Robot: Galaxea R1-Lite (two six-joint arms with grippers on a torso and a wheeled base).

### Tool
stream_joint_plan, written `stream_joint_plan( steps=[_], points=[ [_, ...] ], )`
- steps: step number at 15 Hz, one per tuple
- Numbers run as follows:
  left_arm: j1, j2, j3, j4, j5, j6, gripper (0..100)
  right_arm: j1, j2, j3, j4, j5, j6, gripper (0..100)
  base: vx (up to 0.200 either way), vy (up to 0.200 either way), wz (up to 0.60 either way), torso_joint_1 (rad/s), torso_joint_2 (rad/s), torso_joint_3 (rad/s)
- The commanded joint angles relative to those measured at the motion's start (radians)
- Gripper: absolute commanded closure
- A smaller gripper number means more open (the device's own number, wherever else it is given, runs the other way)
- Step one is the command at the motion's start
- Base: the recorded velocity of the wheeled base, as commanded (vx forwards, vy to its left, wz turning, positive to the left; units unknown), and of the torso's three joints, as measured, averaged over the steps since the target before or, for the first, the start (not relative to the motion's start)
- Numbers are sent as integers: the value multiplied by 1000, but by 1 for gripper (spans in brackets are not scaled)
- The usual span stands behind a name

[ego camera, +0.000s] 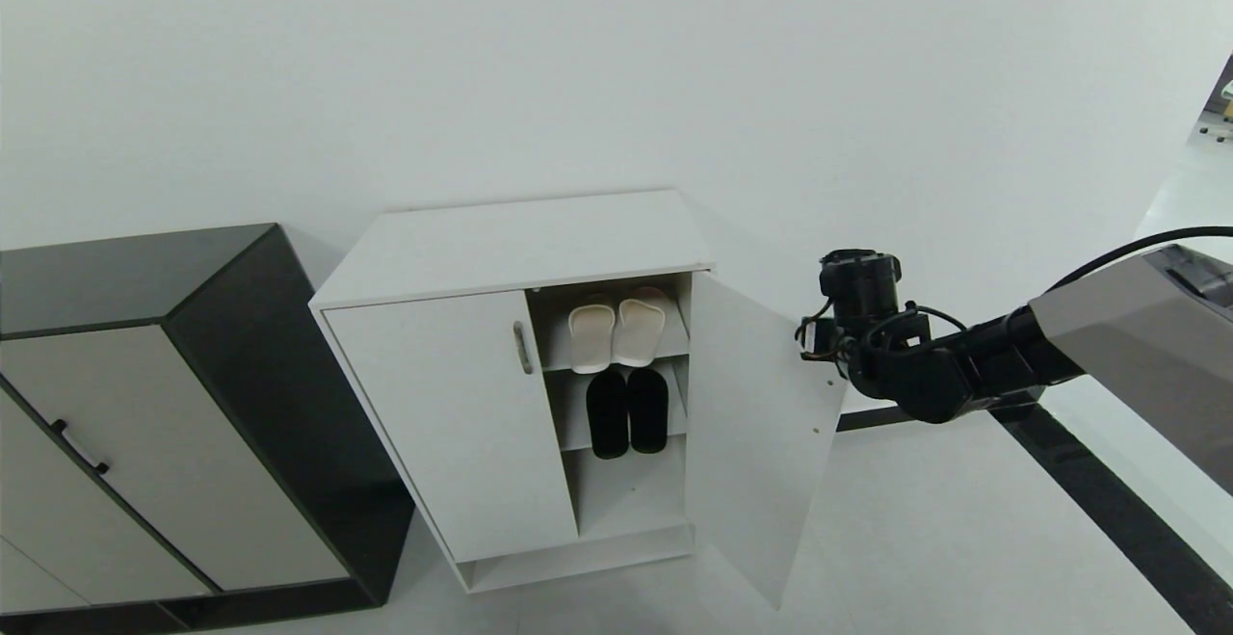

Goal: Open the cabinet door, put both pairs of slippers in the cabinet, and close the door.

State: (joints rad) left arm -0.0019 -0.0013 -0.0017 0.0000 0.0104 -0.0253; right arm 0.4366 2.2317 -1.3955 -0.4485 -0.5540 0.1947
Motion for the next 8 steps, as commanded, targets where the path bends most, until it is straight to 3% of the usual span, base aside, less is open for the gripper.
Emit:
stream_joint_plan(
  steps=[1,8],
  points=[
    [0,1,0,0,0,-1,100,62,-50,55,-1,0,0,100,0,0,0,0,0,0],
    [0,1,0,0,0,-1,100,347,-234,240,-7,6,29,100,0,0,0,0,0,0]
  ],
)
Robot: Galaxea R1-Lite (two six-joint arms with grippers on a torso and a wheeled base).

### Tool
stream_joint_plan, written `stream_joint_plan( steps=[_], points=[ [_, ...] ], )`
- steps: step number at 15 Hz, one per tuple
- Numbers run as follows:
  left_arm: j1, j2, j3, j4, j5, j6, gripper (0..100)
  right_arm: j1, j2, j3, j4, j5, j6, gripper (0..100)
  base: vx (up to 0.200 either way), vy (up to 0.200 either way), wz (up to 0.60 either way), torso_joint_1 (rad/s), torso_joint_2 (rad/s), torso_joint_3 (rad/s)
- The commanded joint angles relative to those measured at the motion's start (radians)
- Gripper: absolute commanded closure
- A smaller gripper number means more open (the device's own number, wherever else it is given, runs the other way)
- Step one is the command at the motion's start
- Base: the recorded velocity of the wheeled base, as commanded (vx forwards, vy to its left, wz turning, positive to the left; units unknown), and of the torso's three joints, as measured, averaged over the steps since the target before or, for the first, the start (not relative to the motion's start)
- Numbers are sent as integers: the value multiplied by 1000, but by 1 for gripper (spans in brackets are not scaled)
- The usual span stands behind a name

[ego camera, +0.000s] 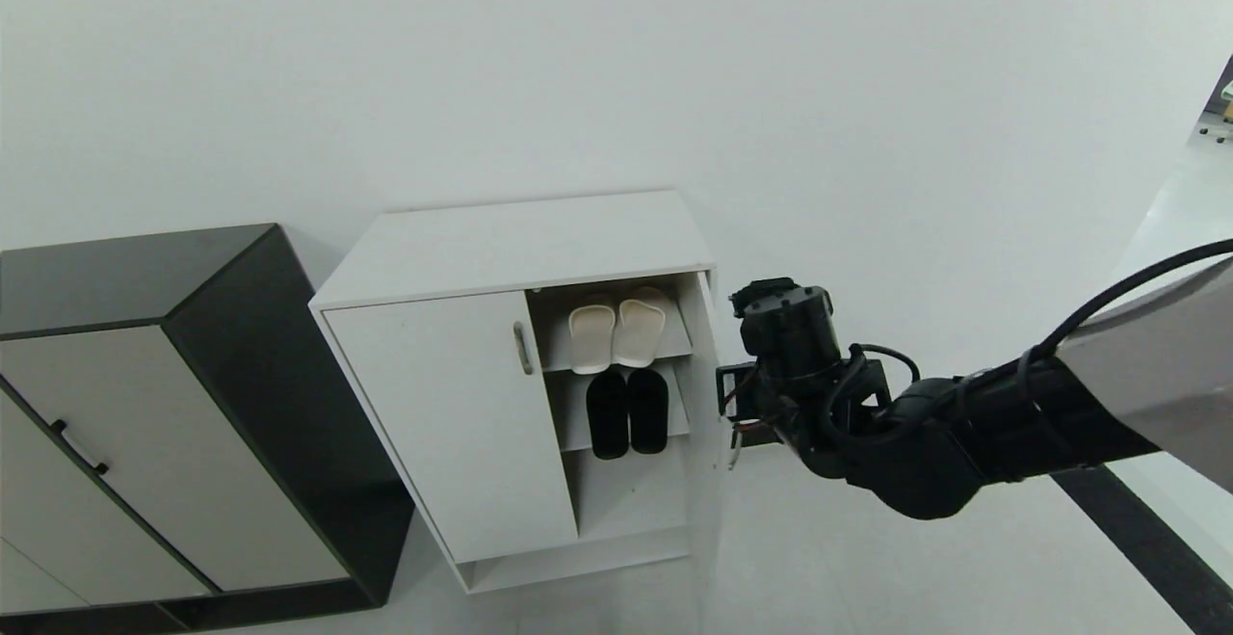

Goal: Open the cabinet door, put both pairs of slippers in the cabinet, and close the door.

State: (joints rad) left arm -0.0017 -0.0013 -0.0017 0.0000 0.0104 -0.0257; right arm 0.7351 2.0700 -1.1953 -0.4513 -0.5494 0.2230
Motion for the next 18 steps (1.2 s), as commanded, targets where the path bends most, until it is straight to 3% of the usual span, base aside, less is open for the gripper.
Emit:
stream_joint_plan(
  steps=[1,4,9,15,18],
  points=[
    [0,1,0,0,0,0,100,67,-105,71,-7,39,1,100,0,0,0,0,0,0],
    [0,1,0,0,2,0,100,81,-171,177,-58,186,-13,100,0,0,0,0,0,0],
    [2,1,0,0,0,0,100,79,-145,200,-96,192,-45,100,0,0,0,0,0,0],
    [0,1,0,0,0,0,100,81,-134,201,-95,192,-45,100,0,0,600,3,2,5],
    [0,1,0,0,3,0,100,76,-134,221,-96,213,-47,100,0,0,0,0,0,0]
  ],
)
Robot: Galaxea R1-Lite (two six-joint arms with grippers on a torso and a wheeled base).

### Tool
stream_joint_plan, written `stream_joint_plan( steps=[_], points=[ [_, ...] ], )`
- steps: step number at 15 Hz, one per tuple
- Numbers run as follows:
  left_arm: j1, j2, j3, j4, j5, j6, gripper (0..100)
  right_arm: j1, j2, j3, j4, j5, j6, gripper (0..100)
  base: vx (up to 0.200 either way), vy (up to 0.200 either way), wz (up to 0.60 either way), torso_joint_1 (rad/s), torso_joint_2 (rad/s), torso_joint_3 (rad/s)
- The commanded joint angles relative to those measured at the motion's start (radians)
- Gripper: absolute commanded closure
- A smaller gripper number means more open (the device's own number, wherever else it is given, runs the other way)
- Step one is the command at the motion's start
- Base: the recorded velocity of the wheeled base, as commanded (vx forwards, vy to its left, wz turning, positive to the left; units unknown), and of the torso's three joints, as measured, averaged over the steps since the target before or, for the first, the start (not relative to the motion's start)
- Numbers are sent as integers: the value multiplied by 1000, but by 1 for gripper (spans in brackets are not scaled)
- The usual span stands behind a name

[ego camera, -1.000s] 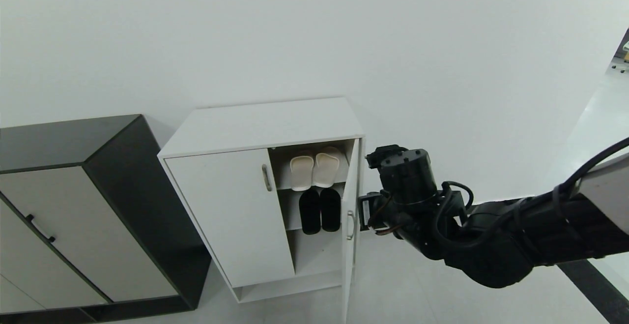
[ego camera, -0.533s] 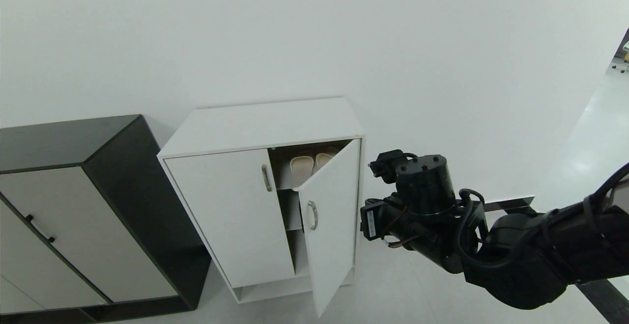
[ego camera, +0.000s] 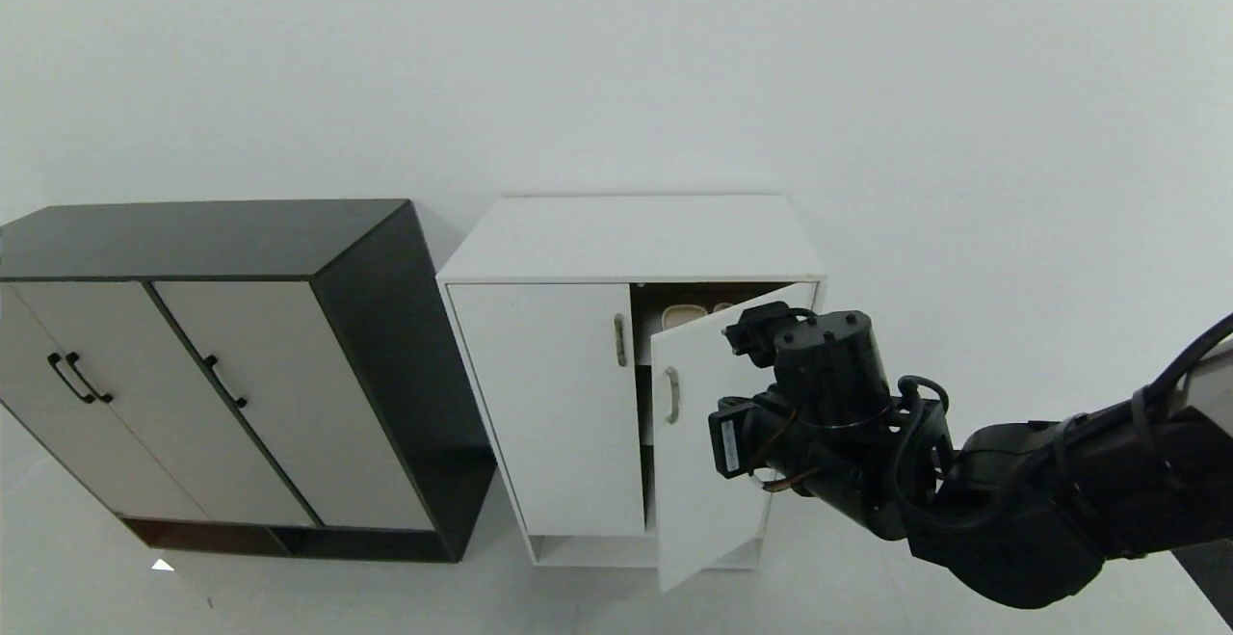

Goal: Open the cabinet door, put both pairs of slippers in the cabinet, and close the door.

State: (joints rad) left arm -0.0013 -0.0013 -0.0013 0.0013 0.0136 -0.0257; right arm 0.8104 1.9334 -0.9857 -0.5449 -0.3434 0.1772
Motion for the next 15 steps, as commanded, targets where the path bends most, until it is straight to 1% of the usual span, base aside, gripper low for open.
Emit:
stream_joint_plan(
  steps=[1,2,4,5,7,9,13,15],
  points=[
    [0,1,0,-1,0,0,100,-4,-1,33,-7,35,-4,100,0,0,0,0,0,0],
    [0,1,0,-1,0,0,100,-14,-2,61,-23,75,-22,100,0,0,0,0,0,0],
    [0,1,0,-1,0,0,100,-53,-1,153,-135,199,-93,100,200,0,0,2,2,2],
    [0,1,0,-1,0,0,100,-66,4,176,-182,225,-114,100,200,0,0,-17,-7,7],
    [0,1,0,-1,0,0,100,-74,16,183,-187,231,-117,100,200,0,0,7,5,0],
    [0,1,0,-1,0,0,100,-76,22,194,-185,270,-117,100,200,0,0,15,7,2],
    [0,1,0,-1,0,0,100,-76,25,199,-187,277,-117,100,200,0,0,0,4,0],
    [0,1,0,-1,2,0,100,-79,36,196,-190,277,-114,100,0,0,0,0,0,0]
  ],
)
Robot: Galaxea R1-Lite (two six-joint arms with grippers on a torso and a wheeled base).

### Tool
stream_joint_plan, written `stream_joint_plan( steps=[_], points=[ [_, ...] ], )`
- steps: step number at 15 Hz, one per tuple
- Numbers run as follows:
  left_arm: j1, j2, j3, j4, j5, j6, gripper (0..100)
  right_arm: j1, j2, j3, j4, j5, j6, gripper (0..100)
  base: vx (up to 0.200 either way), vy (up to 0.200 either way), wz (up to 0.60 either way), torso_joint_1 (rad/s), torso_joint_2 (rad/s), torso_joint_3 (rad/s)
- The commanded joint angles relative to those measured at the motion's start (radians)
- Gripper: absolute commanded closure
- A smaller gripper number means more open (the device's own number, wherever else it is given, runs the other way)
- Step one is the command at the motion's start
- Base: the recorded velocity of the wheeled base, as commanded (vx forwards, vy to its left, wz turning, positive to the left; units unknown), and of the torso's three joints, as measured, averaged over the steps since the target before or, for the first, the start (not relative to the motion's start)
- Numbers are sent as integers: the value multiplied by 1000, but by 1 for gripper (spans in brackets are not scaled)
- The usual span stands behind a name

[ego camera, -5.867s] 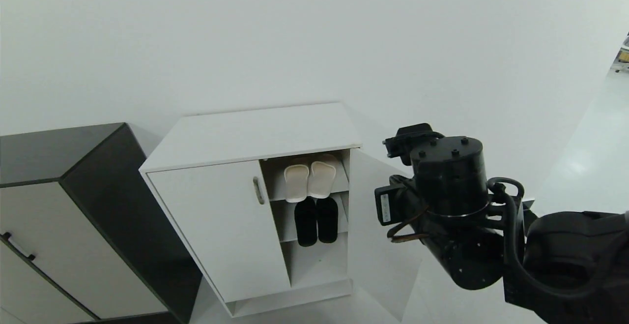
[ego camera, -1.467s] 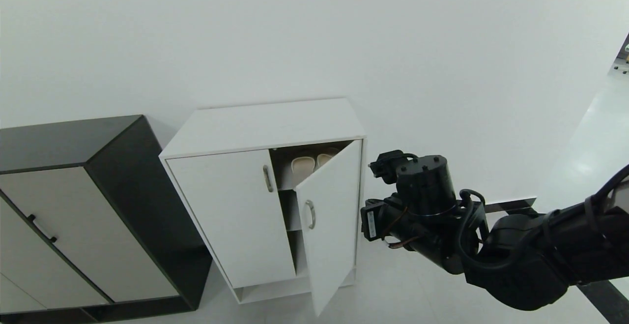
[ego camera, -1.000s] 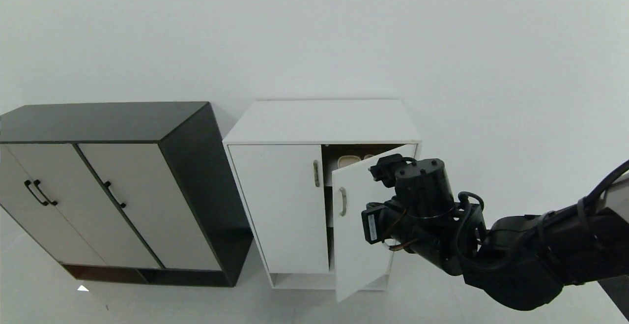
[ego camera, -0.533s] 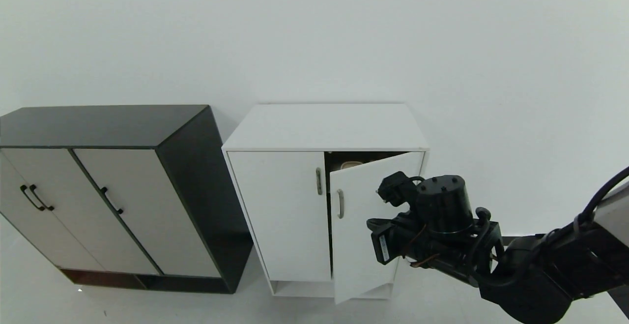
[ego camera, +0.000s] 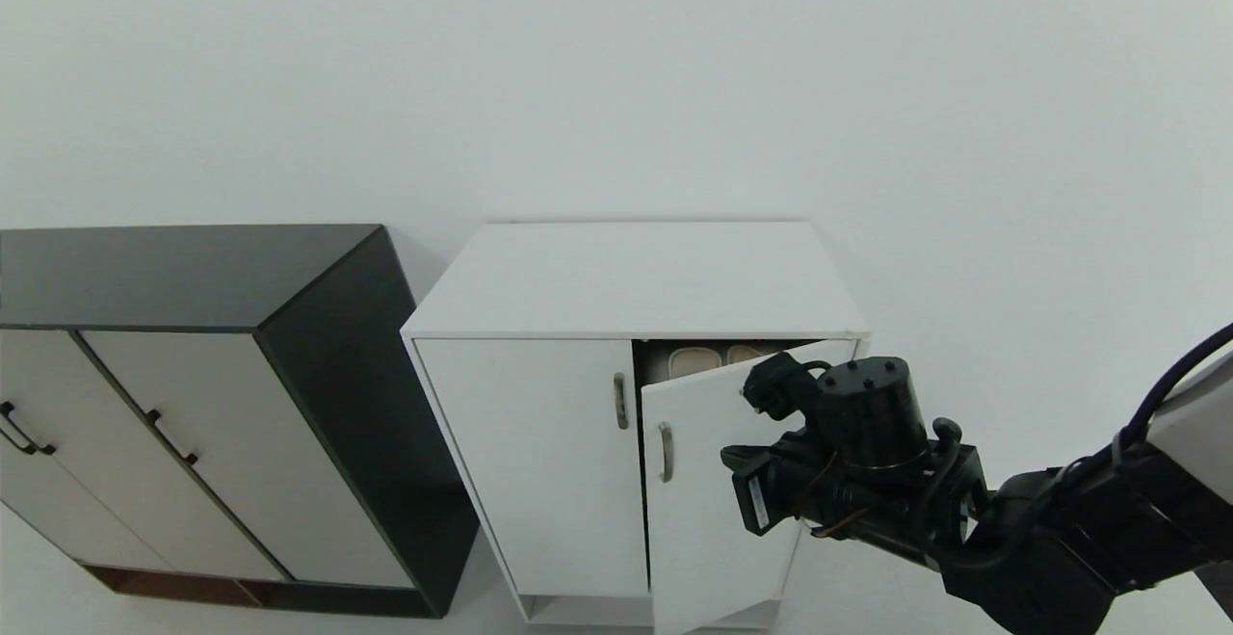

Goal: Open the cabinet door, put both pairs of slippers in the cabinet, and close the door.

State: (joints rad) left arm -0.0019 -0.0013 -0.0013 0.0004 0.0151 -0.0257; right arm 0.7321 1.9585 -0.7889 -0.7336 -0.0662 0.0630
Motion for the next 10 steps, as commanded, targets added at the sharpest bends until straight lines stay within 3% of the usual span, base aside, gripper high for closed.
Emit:
stream_joint_plan(
  steps=[1,10],
  points=[
    [0,1,0,0,0,0,100,-3,14,-6,-1,0,3,100,0,0,0,0,0,0],
    [0,1,0,0,2,0,100,-57,135,-92,-29,0,5,100,0,0,0,0,0,0]
  ],
)
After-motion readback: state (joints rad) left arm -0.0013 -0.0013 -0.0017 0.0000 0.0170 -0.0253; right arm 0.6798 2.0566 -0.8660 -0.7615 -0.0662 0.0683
